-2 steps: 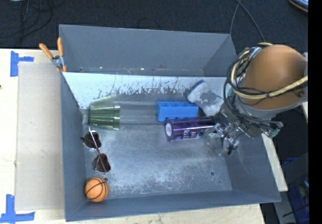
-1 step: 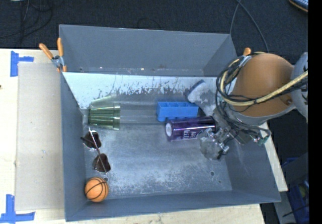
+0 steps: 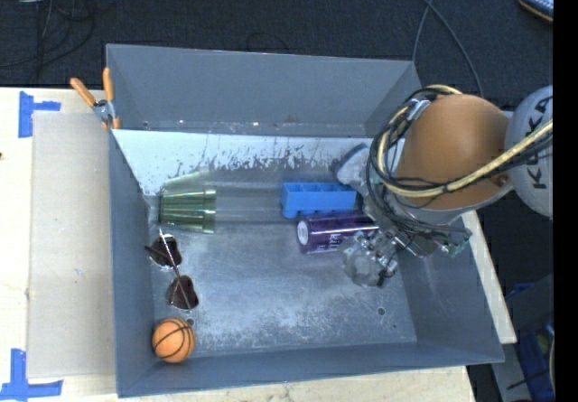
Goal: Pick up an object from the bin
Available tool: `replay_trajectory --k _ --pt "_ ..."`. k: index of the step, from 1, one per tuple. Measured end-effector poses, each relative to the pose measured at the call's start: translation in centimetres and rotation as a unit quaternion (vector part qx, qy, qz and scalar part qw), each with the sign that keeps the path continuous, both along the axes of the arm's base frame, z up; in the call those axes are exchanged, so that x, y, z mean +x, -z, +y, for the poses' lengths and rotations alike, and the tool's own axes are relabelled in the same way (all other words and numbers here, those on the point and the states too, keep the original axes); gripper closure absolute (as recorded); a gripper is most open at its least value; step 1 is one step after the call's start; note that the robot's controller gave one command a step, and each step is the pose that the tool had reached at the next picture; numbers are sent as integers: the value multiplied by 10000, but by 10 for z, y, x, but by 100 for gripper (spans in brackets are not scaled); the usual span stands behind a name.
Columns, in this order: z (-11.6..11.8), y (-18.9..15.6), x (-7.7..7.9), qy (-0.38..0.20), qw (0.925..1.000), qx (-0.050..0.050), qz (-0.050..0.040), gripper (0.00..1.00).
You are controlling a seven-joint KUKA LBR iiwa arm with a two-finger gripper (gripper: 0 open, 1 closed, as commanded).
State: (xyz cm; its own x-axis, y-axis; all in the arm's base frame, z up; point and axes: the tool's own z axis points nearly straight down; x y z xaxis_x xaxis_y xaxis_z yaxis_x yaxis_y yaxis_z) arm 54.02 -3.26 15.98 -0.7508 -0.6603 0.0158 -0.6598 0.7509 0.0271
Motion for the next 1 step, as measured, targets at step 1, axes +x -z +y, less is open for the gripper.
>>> replay_trajectory --k 1 --pt "12 19 46 769 9970 -23 14 100"
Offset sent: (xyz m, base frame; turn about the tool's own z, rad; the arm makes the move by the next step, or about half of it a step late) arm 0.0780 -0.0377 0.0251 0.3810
